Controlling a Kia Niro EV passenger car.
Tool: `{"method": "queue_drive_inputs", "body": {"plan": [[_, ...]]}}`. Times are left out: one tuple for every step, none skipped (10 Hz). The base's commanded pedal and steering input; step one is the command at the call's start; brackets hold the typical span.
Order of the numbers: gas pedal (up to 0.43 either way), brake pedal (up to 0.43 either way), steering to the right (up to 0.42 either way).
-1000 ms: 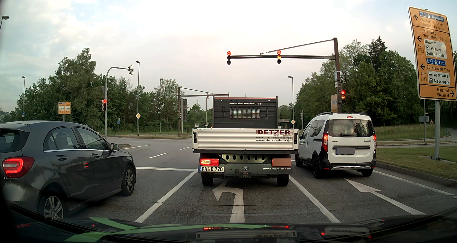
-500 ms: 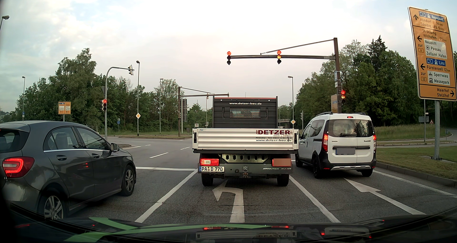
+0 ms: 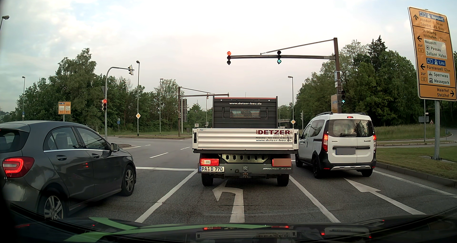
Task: Follow the waypoints while adhering to traffic rules and regulations
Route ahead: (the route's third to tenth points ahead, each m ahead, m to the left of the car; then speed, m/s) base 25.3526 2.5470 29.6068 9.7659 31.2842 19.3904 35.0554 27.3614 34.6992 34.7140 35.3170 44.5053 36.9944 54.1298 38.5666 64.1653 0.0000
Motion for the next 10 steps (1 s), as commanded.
{"method": "queue_drive_inputs", "body": {"plan": [[0.0, 0.311, -0.005], [0.0, 0.311, -0.005], [0.0, 0.311, -0.005], [0.0, 0.311, -0.005], [0.0, 0.311, -0.005], [0.0, 0.311, -0.005], [0.0, 0.311, -0.005], [0.0, 0.311, -0.005], [0.0, 0.317, -0.005], [0.0, 0.311, -0.005]]}}
